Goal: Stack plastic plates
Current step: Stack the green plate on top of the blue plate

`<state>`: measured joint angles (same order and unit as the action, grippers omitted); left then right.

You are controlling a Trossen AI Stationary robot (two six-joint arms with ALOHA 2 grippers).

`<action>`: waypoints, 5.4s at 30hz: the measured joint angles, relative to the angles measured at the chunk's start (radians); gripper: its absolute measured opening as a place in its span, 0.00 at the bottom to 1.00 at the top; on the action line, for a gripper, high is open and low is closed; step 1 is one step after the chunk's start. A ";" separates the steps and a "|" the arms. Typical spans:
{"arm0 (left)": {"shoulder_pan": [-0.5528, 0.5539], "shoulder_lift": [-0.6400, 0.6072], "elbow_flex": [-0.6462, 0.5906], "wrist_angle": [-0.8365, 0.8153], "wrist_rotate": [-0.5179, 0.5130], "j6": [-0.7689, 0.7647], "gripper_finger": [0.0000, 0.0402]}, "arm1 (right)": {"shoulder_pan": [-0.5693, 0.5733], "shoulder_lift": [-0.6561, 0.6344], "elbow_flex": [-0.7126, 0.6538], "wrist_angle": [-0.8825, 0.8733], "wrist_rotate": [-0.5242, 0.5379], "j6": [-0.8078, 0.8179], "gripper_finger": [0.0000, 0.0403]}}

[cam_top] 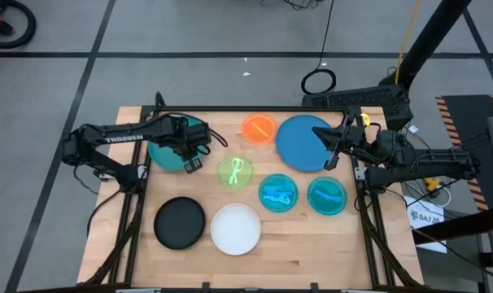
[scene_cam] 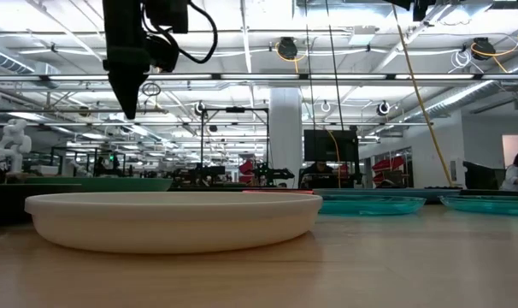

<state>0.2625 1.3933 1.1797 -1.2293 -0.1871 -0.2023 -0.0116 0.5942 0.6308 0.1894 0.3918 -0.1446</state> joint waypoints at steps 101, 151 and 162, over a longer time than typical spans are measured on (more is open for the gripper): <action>0.049 0.000 -0.262 0.220 0.182 0.155 0.22 | 0.000 0.000 0.000 -0.008 0.000 -0.025 0.00; 0.056 0.000 -0.459 0.485 0.059 0.140 0.57 | 0.000 0.000 0.000 -0.008 0.000 -0.036 0.00; 0.056 0.000 -0.460 0.528 0.027 0.122 0.57 | 0.000 0.000 0.000 -0.007 0.000 -0.036 0.00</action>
<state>0.3183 1.3930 0.7200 -0.7013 -0.1599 -0.0803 -0.0116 0.5938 0.6308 0.1822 0.3918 -0.1806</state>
